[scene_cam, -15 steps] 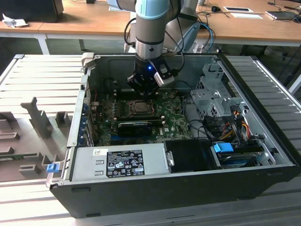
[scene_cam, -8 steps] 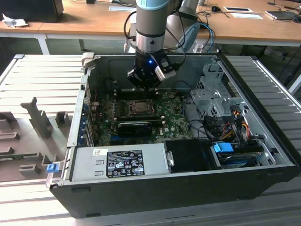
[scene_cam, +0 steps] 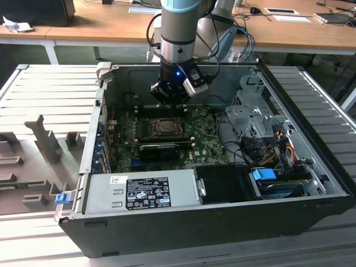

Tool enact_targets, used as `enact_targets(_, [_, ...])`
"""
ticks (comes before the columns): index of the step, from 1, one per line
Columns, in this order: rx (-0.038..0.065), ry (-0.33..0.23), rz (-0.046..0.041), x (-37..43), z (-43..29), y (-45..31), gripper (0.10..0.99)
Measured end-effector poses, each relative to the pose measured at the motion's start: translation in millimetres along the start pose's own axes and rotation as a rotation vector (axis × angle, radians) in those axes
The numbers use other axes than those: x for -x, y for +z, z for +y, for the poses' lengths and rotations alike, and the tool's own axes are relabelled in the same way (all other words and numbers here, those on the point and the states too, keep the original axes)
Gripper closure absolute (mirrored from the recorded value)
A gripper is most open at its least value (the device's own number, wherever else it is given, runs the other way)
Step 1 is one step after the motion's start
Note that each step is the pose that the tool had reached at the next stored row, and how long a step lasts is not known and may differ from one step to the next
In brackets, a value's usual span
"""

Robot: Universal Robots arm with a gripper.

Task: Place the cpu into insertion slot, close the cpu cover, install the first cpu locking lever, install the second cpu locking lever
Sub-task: 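Install the first cpu locking lever, then install the second cpu locking lever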

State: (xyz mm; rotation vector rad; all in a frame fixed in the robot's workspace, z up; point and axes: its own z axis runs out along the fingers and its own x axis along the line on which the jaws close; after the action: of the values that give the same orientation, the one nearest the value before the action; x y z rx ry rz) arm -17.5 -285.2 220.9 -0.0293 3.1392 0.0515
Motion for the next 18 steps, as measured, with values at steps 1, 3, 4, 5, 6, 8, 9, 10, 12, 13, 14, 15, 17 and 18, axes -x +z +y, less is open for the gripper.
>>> enact_targets(1, [0.0,0.0,0.0,0.0,-0.2,0.0,0.98])
enact_targets(3, [0.0,0.0,0.0,0.0,-0.7,0.0,0.98])
enact_targets(4, [0.0,0.0,0.0,0.0,-1.0,0.0,0.98])
enact_targets(5, [0.0,0.0,0.0,0.0,-1.2,0.0,0.98])
enact_targets(6, [0.0,0.0,0.0,0.0,-1.6,-0.1,0.98])
enact_targets(8, [0.0,0.0,0.0,0.0,-2.2,-0.1,0.98])
enact_targets(9, [0.0,0.0,0.0,0.0,-2.5,-0.1,0.98])
enact_targets(10, [0.0,0.0,0.0,0.0,-2.8,-0.1,0.98])
enact_targets(12, [0.0,0.0,0.0,-0.1,-3.6,-0.1,0.98])
enact_targets(13, [0.0,0.0,0.0001,-0.1,-3.9,-0.2,0.98])
enact_targets(14, [0.0,0.0,0.0,-0.1,-4.1,-0.1,0.98])
enact_targets(15, [0.0,0.0,0.0,-0.1,-4.7,-0.2,0.98])
enact_targets(17, [0.0,0.0,0.0,-0.1,-4.7,-0.2,0.98])
enact_targets(18, [0.0,0.0,0.0,-0.1,-4.8,-0.3,0.98])
